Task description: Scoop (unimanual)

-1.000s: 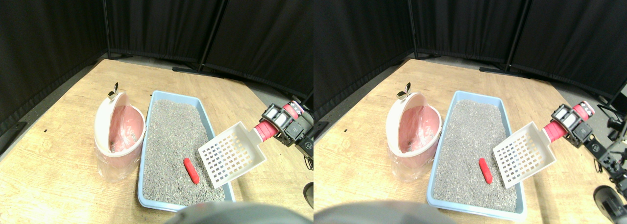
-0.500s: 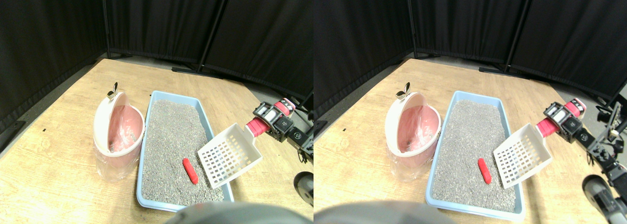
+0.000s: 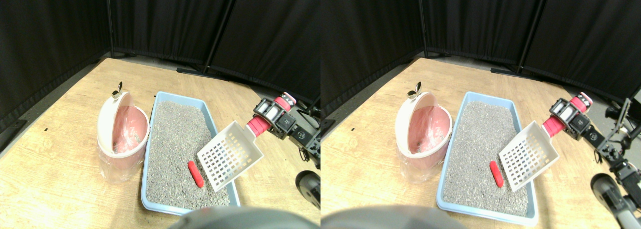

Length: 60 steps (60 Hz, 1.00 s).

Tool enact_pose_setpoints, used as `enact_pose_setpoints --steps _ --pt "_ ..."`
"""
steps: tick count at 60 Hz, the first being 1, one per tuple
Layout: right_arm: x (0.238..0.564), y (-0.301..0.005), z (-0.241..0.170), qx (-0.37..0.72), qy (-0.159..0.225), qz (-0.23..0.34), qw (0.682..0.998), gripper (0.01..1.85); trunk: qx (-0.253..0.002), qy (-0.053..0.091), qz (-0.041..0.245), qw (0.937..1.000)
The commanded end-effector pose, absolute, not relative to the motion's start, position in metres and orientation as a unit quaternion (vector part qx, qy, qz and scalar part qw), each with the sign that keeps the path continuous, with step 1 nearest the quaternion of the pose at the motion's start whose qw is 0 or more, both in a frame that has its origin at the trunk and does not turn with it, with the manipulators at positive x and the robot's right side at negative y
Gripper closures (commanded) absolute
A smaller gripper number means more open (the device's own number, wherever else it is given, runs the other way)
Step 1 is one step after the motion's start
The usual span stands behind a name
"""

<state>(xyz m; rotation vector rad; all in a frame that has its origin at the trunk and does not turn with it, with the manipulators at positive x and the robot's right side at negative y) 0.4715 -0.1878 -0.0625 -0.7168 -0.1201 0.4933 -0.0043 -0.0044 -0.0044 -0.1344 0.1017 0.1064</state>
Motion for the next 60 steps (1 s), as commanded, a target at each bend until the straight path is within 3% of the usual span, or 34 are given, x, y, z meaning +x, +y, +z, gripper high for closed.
enact_pose_setpoints --steps 1,23,38,60 --pt "0.475 -0.182 -0.05 -0.336 -0.087 0.228 0.91 1.81 -0.077 0.062 0.061 0.9932" --pt "0.485 -0.172 -0.062 -0.355 -0.061 0.227 0.905 1.81 -0.081 0.068 0.068 0.9921" --pt "0.491 -0.175 -0.078 -0.351 -0.069 0.243 0.902 1.81 -0.082 0.067 0.07 0.9919" --pt "0.487 -0.178 -0.068 -0.372 -0.082 0.251 0.89 1.81 -0.078 0.066 0.067 0.9925"
